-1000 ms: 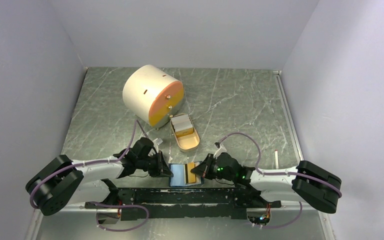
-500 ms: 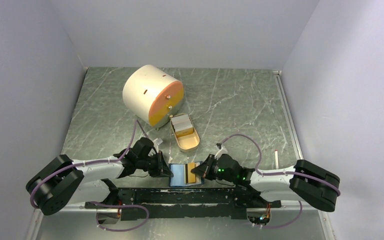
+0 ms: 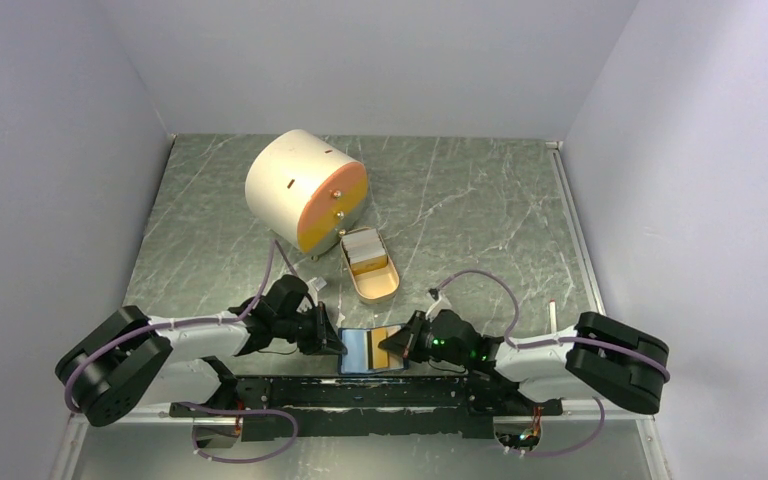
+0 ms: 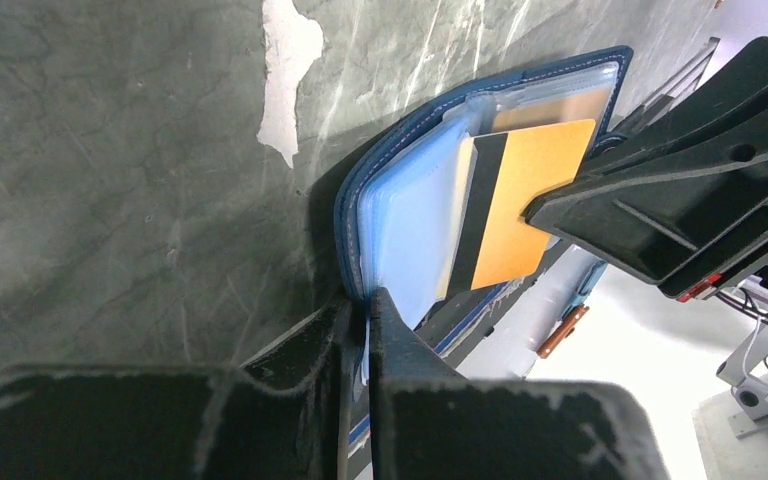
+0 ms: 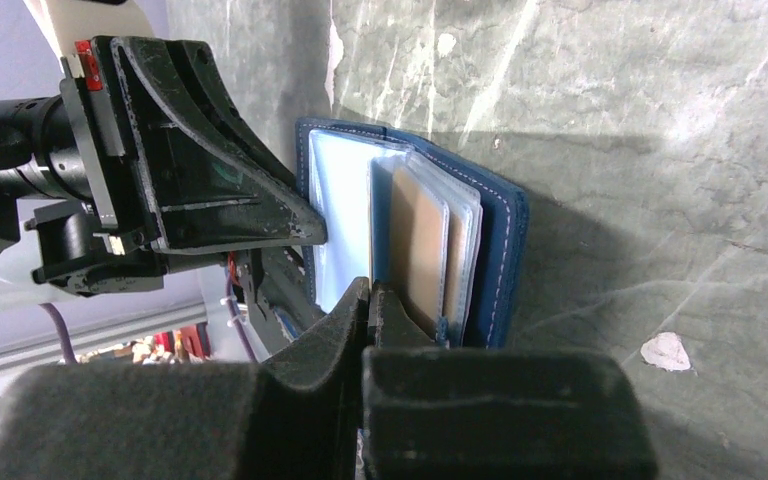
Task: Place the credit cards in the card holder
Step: Insert the credit card into the card holder.
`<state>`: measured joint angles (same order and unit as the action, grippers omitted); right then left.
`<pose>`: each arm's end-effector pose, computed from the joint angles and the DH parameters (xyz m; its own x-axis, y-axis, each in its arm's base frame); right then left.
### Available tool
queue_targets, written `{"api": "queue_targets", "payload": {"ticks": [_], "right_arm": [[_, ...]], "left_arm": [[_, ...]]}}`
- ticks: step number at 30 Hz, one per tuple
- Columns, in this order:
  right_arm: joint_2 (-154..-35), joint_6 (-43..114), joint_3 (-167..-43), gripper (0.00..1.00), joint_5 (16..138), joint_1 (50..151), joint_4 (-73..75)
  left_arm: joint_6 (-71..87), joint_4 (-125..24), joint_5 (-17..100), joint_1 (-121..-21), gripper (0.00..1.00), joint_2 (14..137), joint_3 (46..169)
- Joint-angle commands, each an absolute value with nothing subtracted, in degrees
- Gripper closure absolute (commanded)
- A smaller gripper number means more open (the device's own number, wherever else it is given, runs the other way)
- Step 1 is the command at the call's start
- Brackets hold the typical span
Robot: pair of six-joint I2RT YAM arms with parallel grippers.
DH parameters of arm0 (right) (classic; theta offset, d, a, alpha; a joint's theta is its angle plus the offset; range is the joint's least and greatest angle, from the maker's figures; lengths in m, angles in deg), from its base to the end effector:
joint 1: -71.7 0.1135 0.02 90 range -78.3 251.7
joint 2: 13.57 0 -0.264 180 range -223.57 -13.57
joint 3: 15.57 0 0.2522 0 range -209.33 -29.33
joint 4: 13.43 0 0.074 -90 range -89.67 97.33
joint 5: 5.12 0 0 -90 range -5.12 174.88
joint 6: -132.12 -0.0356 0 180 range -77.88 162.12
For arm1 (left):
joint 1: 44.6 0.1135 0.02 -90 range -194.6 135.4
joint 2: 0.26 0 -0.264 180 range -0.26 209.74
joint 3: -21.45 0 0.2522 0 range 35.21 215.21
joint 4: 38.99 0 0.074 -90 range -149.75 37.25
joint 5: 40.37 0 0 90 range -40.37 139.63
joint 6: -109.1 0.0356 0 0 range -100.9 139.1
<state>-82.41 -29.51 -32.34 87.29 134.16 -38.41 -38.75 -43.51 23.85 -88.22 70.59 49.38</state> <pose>0.0833 0.1565 0.1109 -0.8907 0.3427 -0.2988 -0.0739 0.5393 0.8389 0.1267 -0.1422 0.1130 -0.9900 -0.1097 -0.0887 -0.0076 0.6691 -0.7431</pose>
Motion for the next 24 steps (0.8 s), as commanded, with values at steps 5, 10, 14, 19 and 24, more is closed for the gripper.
{"api": "queue_targets", "payload": {"ticks": [5,10,14,19,24], "right_arm": [[-85.7,-31.0,-33.5,0.90,88.0,135.3,-41.3],[-85.3,-29.3,-36.1,0.72,88.8,135.3,-33.2],[-80.4,-28.5,-36.6,0.64,91.3,135.5,-24.6],[-74.3,-27.7,-36.8,0.62,94.1,135.5,-15.7],[-71.4,-26.8,-36.7,0.68,94.8,135.6,-14.3]], "left_arm": [[-38.7,-43.2,22.7,-88.1,0.88,71.5,50.3],[-38.6,-43.8,22.9,-88.1,0.88,71.2,50.3],[-39.0,-43.2,23.1,-88.1,0.88,70.8,49.4],[-39.1,-42.9,22.9,-88.1,0.88,70.7,49.0],[-39.0,-43.2,22.9,-88.0,0.88,70.7,49.4]]}}
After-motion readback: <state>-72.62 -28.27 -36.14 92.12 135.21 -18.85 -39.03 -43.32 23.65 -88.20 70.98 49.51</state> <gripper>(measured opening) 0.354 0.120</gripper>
